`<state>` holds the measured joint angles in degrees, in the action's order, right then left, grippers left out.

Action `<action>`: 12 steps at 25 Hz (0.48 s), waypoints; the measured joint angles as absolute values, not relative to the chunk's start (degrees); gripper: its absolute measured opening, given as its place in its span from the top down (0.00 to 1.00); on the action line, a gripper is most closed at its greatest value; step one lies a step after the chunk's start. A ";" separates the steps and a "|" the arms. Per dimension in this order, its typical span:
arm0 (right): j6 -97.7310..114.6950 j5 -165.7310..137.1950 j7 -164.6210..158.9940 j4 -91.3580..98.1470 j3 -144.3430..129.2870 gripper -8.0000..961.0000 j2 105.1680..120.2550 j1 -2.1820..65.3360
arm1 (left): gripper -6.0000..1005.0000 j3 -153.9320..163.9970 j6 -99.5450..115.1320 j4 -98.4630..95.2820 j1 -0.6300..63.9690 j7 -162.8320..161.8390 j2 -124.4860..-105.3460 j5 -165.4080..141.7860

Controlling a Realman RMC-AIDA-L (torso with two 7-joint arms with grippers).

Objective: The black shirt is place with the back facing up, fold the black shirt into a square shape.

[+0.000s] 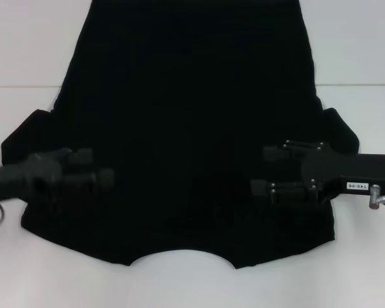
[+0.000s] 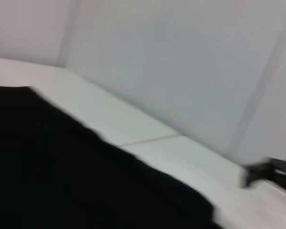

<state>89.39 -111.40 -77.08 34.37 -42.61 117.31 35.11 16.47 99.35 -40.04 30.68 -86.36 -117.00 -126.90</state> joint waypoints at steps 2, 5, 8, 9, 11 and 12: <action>88.55 -111.39 -77.99 34.24 -42.67 0.08 117.53 35.43 | 0.08 15.47 94.31 -40.95 30.66 -91.25 -116.83 -126.94; 87.24 -111.44 -78.94 34.19 -42.80 0.08 118.16 35.88 | 0.08 15.40 87.88 -42.21 30.49 -96.60 -116.74 -127.34; 86.46 -111.46 -79.72 34.14 -42.84 0.08 118.67 36.53 | 0.09 15.83 81.80 -43.38 30.28 -101.95 -116.72 -127.87; 86.16 -111.46 -79.88 34.12 -42.84 0.08 118.80 36.75 | 0.09 15.85 80.79 -43.65 30.27 -102.94 -116.72 -128.17; 85.66 -111.49 -80.04 34.08 -42.86 0.08 119.11 37.04 | 0.09 15.97 78.02 -44.37 30.44 -106.40 -116.69 -129.62; 85.46 -111.49 -80.05 34.08 -42.87 0.08 119.26 37.22 | 0.09 16.20 76.68 -44.79 30.65 -108.39 -116.68 -130.66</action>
